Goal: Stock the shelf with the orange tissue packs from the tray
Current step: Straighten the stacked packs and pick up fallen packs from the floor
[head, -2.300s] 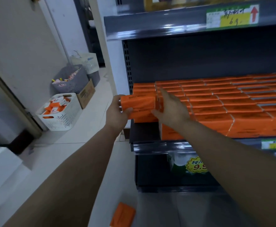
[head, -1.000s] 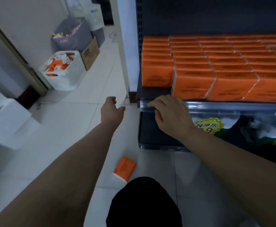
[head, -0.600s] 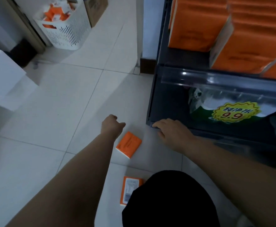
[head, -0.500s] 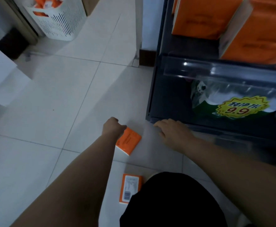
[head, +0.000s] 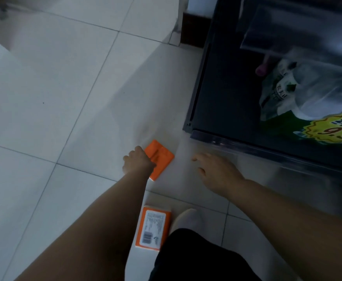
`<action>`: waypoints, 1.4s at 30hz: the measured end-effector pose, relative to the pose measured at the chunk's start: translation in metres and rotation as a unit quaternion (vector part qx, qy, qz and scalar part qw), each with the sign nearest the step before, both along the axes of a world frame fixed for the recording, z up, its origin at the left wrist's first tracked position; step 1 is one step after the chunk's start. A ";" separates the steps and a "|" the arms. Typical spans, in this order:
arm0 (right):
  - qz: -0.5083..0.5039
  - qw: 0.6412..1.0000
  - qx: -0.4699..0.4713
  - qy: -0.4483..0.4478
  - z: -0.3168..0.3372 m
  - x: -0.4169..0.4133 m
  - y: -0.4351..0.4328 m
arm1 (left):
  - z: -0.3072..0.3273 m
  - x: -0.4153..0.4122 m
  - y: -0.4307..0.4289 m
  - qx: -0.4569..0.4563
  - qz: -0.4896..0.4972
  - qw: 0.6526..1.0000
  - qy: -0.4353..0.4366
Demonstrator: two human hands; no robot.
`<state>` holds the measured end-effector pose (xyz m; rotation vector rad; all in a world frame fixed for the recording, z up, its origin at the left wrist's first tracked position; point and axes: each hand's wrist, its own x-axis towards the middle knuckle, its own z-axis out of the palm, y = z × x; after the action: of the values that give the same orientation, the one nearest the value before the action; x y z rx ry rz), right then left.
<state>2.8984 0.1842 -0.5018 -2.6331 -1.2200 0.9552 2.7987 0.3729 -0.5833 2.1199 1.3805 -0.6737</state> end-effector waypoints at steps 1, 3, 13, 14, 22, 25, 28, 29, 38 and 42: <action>0.000 1.000 -0.001 0.001 -0.004 0.000 0.001 | -0.003 -0.001 -0.001 0.009 -0.008 1.000 0.006; -0.002 1.000 0.000 0.008 -0.010 0.000 0.003 | -0.009 -0.003 -0.002 0.033 -0.027 0.999 0.013; 0.019 0.999 0.026 0.008 -0.018 -0.009 0.013 | 0.006 -0.013 -0.014 -0.038 -0.103 0.990 -0.092; 0.027 0.999 0.026 0.011 -0.017 -0.012 0.015 | 0.013 -0.016 -0.016 -0.072 -0.117 0.983 -0.120; -0.008 0.998 -0.049 -0.023 -0.023 -0.043 0.013 | 0.016 -0.056 -0.040 -0.106 -0.163 0.980 -0.040; -0.007 0.998 -0.053 -0.017 -0.023 -0.046 0.000 | -0.002 -0.076 -0.053 -0.044 -0.301 0.948 0.093; 0.001 0.998 -0.057 -0.001 -0.023 -0.041 -0.009 | -0.019 -0.086 -0.065 0.032 -0.355 0.930 0.086; 0.000 0.998 -0.059 0.001 -0.022 -0.039 -0.011 | -0.023 -0.086 -0.065 0.054 -0.364 0.927 0.075; -0.051 0.995 -0.051 -0.071 -0.016 -0.019 -0.011 | -0.011 -0.028 -0.022 0.056 -0.222 0.970 -0.085; -0.067 0.992 -0.064 -0.084 -0.015 -0.017 -0.025 | -0.011 -0.027 -0.021 0.037 -0.497 0.866 -0.032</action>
<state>2.8813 0.1590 -0.5173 -2.9057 -1.0262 0.8298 2.7722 0.3518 -0.5944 2.8228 0.1582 -0.8940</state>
